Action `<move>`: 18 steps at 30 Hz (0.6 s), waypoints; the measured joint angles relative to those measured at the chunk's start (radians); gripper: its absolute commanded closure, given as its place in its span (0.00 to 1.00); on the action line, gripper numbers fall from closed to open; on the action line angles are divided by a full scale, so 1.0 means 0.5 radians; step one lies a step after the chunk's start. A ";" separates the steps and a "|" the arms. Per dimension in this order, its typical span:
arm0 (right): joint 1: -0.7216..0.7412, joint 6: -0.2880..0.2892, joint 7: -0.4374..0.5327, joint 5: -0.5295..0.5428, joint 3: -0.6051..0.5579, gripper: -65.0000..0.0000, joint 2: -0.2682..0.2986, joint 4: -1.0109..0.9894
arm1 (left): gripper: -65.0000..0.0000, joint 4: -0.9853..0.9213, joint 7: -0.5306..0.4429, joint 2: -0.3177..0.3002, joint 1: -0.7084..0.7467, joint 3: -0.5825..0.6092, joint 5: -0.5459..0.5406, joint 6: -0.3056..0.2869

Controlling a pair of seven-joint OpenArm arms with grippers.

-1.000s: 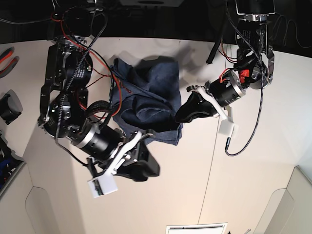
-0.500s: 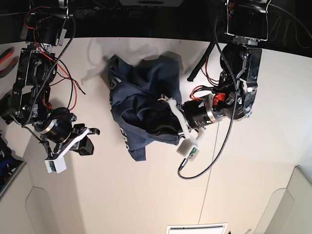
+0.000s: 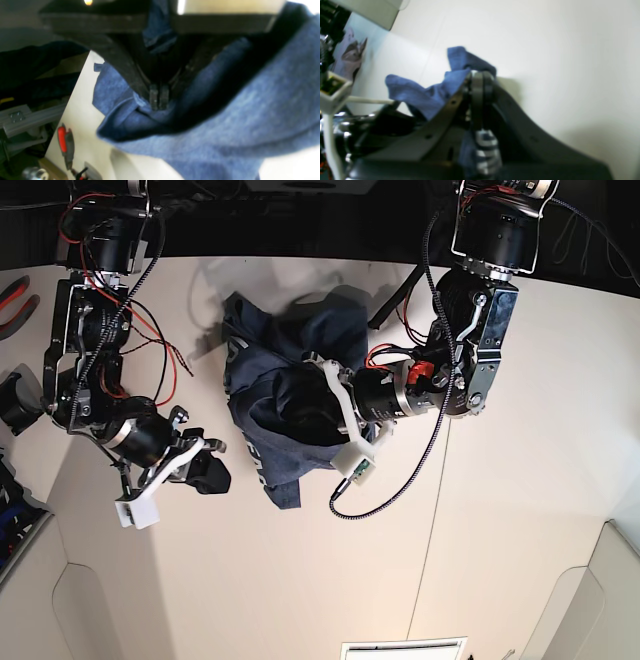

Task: Layout the t-shirt on the table in an organized manner, then fold the t-shirt properly
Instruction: 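Grasp the bundle with both grippers and flip it over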

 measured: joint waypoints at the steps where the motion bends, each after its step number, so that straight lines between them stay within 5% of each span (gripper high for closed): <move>1: -0.001 0.000 0.001 -0.002 -0.038 1.00 -0.022 0.000 | 1.00 -0.021 -0.005 0.000 0.000 0.009 0.005 0.000; 9: 0.000 -0.003 0.137 -0.353 -0.430 1.00 -0.037 0.000 | 1.00 -0.050 0.166 -0.016 0.001 0.013 -0.044 0.000; 18: 0.002 -0.093 0.221 -0.534 -0.506 1.00 -0.033 -0.043 | 1.00 -0.050 0.273 -0.256 0.072 0.073 -0.237 -0.001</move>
